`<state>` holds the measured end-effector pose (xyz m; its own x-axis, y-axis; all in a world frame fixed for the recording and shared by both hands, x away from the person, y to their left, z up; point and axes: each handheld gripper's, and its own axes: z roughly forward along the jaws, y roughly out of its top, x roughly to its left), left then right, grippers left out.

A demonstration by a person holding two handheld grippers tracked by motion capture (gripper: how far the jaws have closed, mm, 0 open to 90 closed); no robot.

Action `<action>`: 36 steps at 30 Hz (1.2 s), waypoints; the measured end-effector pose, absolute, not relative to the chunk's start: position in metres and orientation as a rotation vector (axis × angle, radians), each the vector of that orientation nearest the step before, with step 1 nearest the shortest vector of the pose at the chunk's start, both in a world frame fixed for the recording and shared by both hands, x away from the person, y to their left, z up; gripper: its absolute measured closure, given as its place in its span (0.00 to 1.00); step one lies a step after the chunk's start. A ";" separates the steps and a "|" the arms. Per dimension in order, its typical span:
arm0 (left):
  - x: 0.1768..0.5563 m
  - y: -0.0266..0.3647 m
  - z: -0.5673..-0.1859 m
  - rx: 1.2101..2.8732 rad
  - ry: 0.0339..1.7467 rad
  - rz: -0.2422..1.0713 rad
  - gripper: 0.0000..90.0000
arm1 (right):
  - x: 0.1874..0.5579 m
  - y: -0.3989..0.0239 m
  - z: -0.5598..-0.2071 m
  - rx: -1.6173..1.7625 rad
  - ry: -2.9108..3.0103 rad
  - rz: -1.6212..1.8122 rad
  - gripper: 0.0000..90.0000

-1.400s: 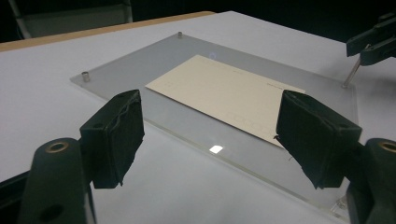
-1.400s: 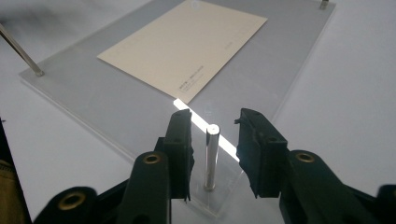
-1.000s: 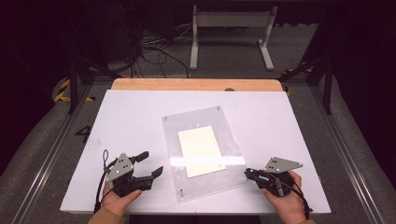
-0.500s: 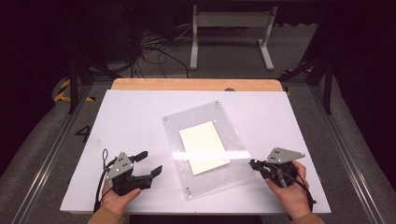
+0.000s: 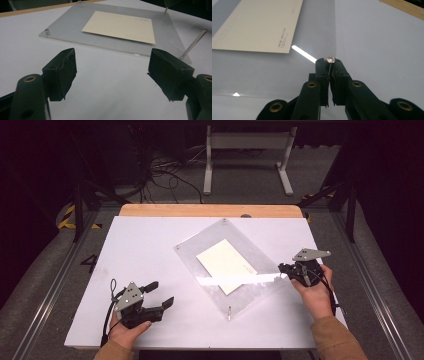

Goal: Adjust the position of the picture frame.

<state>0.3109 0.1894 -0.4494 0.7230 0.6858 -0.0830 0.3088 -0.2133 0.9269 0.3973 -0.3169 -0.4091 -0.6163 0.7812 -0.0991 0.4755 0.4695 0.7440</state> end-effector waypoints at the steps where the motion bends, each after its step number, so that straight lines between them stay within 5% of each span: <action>1: 0.311 0.189 -0.450 1.807 0.786 0.415 0.26 | 0.402 -0.319 -0.411 1.059 2.285 0.965 0.94; 9: 0.311 0.189 -0.450 1.817 0.785 0.414 0.26 | 0.416 -0.325 -0.424 1.185 2.239 0.975 0.92; 14: 0.312 0.189 -0.450 1.817 0.790 0.413 0.26 | 0.391 -0.323 -0.403 1.151 2.072 0.990 0.73; 18: 0.312 0.188 -0.451 1.820 0.790 0.410 0.26 | 0.373 -0.320 -0.393 1.100 2.039 1.097 0.71; 26: 0.315 0.184 -0.450 1.830 0.785 0.401 0.26 | 0.315 -0.268 -0.396 0.855 2.226 1.464 0.68; 36: 0.318 0.181 -0.452 1.832 0.782 0.381 0.26 | 0.298 -0.212 -0.422 0.711 2.434 1.486 0.64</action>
<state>0.3183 0.1809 -0.4516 0.7347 0.6708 -0.1013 0.3334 -0.2270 0.9150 0.2981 -0.2122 -0.4217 -0.8638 0.4982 0.0752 0.2946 0.3782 0.8776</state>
